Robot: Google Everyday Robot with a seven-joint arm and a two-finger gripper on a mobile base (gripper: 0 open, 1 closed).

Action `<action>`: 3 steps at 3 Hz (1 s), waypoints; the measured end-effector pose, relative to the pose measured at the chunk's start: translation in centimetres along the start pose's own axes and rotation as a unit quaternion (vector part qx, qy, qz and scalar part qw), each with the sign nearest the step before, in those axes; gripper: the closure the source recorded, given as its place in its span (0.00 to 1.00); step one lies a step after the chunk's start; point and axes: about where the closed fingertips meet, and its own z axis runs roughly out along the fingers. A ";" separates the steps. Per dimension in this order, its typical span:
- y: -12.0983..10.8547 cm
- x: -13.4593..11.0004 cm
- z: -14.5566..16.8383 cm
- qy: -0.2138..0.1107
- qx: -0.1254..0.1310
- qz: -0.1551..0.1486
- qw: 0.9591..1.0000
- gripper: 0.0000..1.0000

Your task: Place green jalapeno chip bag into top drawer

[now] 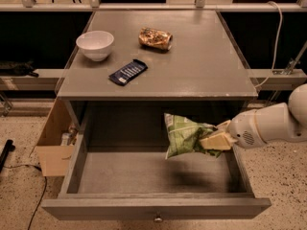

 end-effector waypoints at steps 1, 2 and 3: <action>0.4 1.0 2.5 0.010 -0.011 0.015 1.000 1.00; 0.4 1.7 5.7 0.019 -0.021 0.031 0.999 1.00; 0.5 1.6 5.7 0.016 -0.019 0.031 0.999 1.00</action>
Offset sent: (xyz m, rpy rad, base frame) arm 0.0105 0.0494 -0.0822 0.0180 0.1282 -0.0241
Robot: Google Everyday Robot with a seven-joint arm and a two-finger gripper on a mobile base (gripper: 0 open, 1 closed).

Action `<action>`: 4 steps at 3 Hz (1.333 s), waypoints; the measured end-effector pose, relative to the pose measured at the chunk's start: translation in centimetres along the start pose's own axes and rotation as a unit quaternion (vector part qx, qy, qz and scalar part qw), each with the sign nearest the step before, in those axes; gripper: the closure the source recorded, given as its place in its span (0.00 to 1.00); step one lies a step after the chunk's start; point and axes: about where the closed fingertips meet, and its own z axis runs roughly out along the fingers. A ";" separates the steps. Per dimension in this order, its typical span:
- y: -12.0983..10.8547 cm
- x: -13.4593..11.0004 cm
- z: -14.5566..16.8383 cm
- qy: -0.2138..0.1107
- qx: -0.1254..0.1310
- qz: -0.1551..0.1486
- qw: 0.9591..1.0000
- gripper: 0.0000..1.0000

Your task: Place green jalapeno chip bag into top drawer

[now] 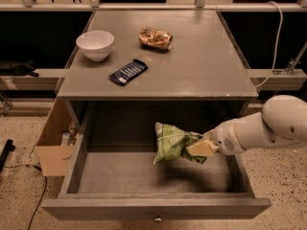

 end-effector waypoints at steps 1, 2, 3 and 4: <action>0.2 -0.2 -0.5 -0.005 0.004 -0.003 1.000 1.00; 0.1 -0.1 -0.1 -0.003 0.006 -0.001 1.000 1.00; -0.6 0.5 2.2 0.010 0.013 0.009 1.000 1.00; -1.4 1.4 3.9 0.021 0.019 0.023 0.999 1.00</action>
Offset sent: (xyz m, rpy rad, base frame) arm 0.0012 0.0133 -0.0343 -0.0383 0.0325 -0.0329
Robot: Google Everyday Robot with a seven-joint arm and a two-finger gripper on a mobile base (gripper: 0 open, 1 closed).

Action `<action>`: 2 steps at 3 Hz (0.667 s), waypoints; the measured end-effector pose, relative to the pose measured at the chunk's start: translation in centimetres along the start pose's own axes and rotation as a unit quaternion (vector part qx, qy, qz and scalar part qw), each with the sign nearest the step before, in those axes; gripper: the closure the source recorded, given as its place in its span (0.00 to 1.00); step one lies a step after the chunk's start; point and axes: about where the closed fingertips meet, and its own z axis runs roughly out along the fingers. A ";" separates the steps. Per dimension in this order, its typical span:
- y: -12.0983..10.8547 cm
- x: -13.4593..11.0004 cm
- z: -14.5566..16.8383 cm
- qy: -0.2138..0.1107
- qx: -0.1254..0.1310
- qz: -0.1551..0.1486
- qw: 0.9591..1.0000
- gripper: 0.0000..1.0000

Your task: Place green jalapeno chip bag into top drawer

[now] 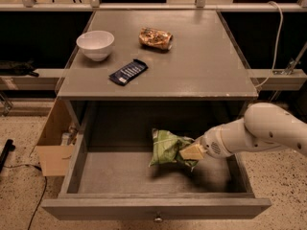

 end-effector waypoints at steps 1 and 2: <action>-1.3 1.5 1.9 0.012 0.013 0.019 1.000 1.00; -1.3 1.5 1.9 0.012 0.013 0.019 1.000 1.00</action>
Offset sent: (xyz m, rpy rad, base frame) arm 0.0061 -0.0078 -0.0346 -0.0341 0.0314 -0.0567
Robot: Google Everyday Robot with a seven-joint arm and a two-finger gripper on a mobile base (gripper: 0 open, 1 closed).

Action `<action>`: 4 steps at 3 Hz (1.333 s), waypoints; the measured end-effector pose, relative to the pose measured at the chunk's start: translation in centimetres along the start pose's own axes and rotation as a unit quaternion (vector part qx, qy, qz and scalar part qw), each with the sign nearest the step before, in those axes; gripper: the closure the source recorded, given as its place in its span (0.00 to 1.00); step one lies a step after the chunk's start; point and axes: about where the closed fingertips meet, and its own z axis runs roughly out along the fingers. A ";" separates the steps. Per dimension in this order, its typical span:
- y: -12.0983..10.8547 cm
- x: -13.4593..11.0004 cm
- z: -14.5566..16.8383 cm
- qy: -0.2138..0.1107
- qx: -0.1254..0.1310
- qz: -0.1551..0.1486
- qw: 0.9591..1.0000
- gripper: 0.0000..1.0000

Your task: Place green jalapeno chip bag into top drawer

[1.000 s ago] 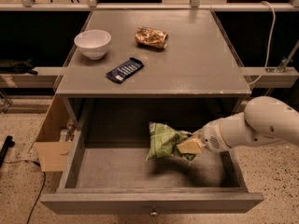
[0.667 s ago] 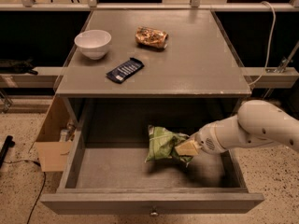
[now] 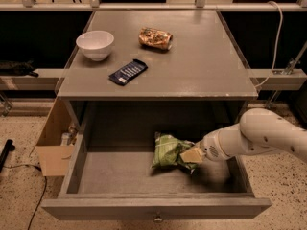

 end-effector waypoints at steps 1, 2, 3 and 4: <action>0.0 0.0 0.0 0.000 0.000 0.000 1.000 0.82; 0.0 0.0 0.0 0.000 0.000 0.000 1.000 0.60; 0.0 0.0 0.0 0.000 0.000 0.000 1.000 0.37; 0.0 0.0 0.0 0.000 0.000 0.000 1.000 0.14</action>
Offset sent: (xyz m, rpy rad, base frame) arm 0.0000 0.0000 0.0000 0.0000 0.0000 0.0001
